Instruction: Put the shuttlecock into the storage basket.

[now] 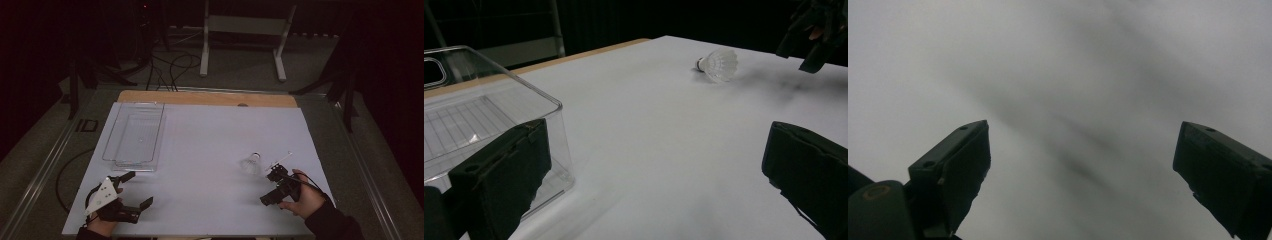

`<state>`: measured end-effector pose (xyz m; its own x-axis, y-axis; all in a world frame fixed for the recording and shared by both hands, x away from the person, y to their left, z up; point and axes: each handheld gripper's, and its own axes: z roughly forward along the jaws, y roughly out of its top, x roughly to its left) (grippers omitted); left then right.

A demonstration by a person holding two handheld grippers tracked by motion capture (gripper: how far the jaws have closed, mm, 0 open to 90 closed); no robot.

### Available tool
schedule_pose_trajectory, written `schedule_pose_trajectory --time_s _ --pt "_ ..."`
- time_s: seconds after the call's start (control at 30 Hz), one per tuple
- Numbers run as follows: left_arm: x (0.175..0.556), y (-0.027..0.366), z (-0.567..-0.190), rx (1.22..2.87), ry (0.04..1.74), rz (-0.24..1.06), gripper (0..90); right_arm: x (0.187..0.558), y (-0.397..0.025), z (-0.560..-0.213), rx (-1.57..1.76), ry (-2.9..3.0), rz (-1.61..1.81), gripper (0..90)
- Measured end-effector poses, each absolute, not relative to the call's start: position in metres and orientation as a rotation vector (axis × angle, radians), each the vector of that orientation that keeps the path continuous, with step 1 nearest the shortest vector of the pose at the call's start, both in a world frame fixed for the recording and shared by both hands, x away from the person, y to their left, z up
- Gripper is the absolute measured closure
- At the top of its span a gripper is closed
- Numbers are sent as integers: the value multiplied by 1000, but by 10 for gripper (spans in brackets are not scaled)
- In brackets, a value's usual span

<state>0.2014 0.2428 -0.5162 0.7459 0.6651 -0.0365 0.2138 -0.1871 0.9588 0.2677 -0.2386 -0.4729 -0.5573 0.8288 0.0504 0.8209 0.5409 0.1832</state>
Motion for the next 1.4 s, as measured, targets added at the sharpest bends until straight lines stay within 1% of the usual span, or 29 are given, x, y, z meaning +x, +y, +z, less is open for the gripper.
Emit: schedule_pose_trajectory --time_s 0.43,0.7,1.03,1.4 --pt "201 243 -516 1754 692 467 0 274 -227 -482 1462 2679 302 83" --pt "201 242 -516 1760 689 468 0 282 -226 -477 1493 2654 361 84" --pt "201 242 -516 1761 688 467 0 295 -222 -482 1568 2629 307 88" --pt "201 242 -517 1761 689 462 0 307 -216 -477 1550 2563 335 89"
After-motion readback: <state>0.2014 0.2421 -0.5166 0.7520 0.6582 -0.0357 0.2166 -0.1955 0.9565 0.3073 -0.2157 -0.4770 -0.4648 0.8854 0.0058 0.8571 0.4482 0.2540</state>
